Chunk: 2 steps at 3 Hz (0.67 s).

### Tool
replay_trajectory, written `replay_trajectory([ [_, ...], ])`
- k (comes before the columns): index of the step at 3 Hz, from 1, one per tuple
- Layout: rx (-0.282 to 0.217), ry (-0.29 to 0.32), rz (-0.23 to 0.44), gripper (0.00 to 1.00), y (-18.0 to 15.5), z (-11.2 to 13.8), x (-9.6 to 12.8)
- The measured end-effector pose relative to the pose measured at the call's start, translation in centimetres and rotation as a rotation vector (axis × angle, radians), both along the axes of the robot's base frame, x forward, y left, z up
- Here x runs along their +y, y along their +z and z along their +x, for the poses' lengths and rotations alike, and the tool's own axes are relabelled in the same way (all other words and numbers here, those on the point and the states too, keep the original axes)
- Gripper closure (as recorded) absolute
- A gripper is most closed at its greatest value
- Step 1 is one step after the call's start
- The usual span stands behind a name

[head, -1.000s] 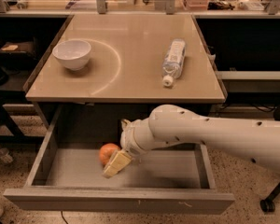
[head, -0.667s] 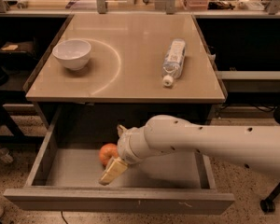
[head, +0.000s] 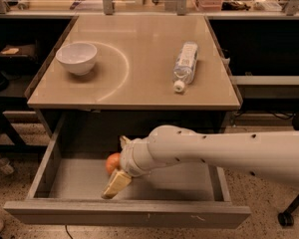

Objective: Pick orange from top drawer and place on counter

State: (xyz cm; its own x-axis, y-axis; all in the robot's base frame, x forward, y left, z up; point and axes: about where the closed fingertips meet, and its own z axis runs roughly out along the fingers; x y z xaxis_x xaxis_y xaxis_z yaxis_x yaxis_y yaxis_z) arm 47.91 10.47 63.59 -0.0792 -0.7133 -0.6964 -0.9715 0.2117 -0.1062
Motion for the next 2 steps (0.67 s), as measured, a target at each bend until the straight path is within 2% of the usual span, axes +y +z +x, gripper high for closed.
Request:
replay_trajectory([
  [1,0.011,0.012,-0.003,0.00,-0.84,-0.03,0.70],
  [2,0.011,0.013,-0.003,0.18,-0.85,-0.04,0.73],
])
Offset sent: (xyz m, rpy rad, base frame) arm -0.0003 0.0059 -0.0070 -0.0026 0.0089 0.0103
